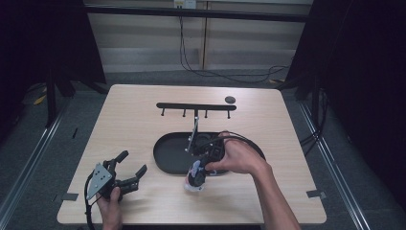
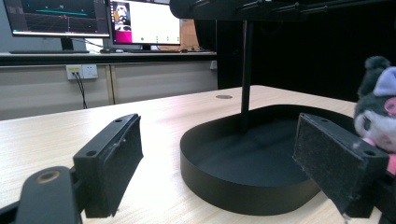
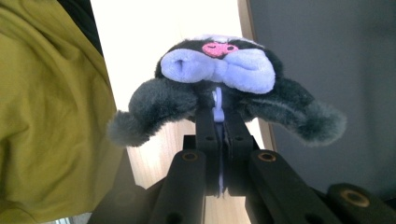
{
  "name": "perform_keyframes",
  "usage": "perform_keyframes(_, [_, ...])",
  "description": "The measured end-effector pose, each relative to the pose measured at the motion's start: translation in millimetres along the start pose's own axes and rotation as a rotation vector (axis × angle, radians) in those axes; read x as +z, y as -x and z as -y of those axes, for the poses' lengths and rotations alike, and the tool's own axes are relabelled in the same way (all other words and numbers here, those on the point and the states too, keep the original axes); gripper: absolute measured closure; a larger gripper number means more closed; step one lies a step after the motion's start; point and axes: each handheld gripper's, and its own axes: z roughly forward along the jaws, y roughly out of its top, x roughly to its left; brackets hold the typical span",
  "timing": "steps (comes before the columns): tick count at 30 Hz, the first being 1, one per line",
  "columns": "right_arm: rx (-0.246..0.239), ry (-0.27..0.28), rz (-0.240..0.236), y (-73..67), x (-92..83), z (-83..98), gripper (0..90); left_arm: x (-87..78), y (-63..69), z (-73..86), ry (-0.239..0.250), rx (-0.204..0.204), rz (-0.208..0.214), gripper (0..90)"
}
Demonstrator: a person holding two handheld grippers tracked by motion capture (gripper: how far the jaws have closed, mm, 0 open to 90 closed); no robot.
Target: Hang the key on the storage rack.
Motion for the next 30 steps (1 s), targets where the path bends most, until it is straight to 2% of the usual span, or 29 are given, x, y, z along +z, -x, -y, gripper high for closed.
perform_keyframes(3, [-0.004, 0.005, 0.003, 1.0, -3.4, -1.5, 87.0, 0.0, 0.1, 0.0, 0.001, -0.001, 0.000, 15.3])
perform_keyframes(5, [0.011, -0.010, 0.003, 0.6, -6.7, -2.9, 87.0, 0.0, 0.0, 0.0, 0.000, 0.000, 0.000, 15.3])
perform_keyframes(6, [0.002, 0.010, 0.015, 1.6, -9.5, -4.0, 87.0, 0.0, 0.0, 0.0, 0.000, 0.000, 0.000, 15.3])
perform_keyframes(19, [-0.009, 0.025, 0.019, 3.9, -29.2, -14.8, 87.0, 0.0, 0.0, 0.0, 0.000, 0.000, 0.000, 15.3])
perform_keyframes(30, [-0.020, 0.007, 0.037, 11.6, -43.7, -31.0, 87.0, 0.0, 0.0, 0.0, 0.000, 0.000, 0.000, 15.3])
